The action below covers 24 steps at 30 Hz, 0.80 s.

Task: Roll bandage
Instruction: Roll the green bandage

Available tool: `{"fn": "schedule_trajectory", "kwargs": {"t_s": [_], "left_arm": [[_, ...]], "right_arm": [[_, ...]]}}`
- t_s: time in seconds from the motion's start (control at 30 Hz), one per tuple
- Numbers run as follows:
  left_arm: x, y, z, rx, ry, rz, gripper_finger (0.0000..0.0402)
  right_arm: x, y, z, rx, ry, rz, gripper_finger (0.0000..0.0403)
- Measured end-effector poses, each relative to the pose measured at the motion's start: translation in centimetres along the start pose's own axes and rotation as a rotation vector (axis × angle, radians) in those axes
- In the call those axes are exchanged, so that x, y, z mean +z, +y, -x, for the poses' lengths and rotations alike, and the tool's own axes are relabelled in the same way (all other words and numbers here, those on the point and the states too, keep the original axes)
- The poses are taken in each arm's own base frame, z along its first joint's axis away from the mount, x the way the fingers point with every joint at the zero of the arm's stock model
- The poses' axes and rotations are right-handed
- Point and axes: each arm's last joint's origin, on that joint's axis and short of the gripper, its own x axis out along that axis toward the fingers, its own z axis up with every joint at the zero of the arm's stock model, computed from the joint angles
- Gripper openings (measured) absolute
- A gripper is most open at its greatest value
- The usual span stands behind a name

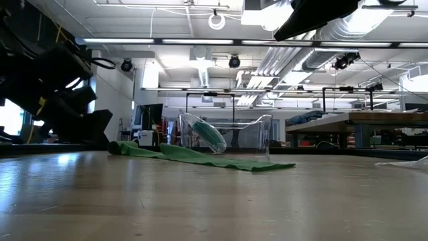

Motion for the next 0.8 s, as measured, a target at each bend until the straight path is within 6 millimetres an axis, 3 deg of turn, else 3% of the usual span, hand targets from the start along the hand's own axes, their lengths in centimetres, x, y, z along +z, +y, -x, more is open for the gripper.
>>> {"fn": "schedule_trajectory", "kwargs": {"t_s": [0.37, 0.8], "left_arm": [[0.1, -0.3, -0.1, -0.036, 0.013, -0.032, 0.0155], [1.6, -3.1, -2.5, 0.075, 0.015, -0.238, 0.0154]], "right_arm": [[0.0, 0.0, 0.0, 0.000, 0.000, 0.007, 0.0114], [0.1, 0.0, 0.0, 0.001, -0.007, 0.005, 0.0114]]}}
